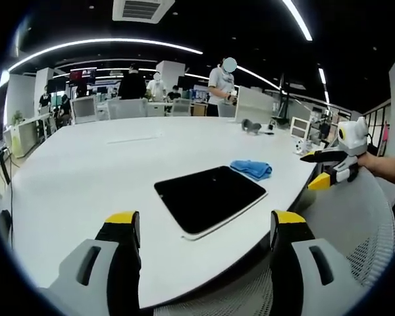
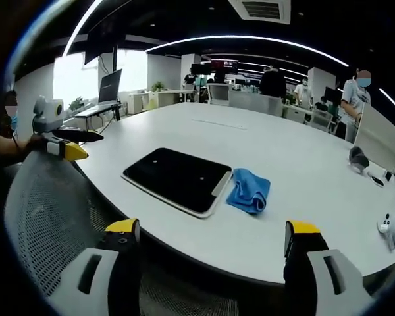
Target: Wipe the mirror surface with the cleaning cloth until all visible marks leave the cleaned area.
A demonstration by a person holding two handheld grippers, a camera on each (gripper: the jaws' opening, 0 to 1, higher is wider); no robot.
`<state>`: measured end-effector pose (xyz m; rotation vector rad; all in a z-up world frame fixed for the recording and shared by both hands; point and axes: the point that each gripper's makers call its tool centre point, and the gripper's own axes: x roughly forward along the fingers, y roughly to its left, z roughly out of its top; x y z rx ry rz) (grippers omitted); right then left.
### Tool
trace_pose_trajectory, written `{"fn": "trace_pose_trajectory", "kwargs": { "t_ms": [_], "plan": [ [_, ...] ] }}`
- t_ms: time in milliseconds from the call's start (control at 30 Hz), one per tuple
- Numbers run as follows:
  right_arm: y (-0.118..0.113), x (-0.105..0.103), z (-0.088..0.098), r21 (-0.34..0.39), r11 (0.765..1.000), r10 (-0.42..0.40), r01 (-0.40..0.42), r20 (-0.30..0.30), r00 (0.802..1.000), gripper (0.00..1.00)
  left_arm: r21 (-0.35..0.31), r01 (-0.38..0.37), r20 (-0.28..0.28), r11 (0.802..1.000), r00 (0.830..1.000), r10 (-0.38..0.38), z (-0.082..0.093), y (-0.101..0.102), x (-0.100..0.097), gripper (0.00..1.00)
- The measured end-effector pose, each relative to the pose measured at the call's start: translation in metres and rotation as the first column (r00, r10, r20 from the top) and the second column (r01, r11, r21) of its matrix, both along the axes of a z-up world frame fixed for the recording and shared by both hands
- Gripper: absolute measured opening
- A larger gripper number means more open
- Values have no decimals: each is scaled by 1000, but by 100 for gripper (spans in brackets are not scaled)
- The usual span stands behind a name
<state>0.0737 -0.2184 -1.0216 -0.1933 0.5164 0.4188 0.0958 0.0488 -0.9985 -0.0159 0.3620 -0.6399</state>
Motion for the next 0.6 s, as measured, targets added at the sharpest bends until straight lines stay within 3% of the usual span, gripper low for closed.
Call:
{"fn": "trace_pose_trajectory", "kwargs": {
  "t_ms": [600],
  "plan": [
    [1, -1, 0, -3, 1000, -3, 3, 4, 1000, 88, -3, 4, -2, 1000, 1000, -4, 0, -1, -1, 79]
  ]
}}
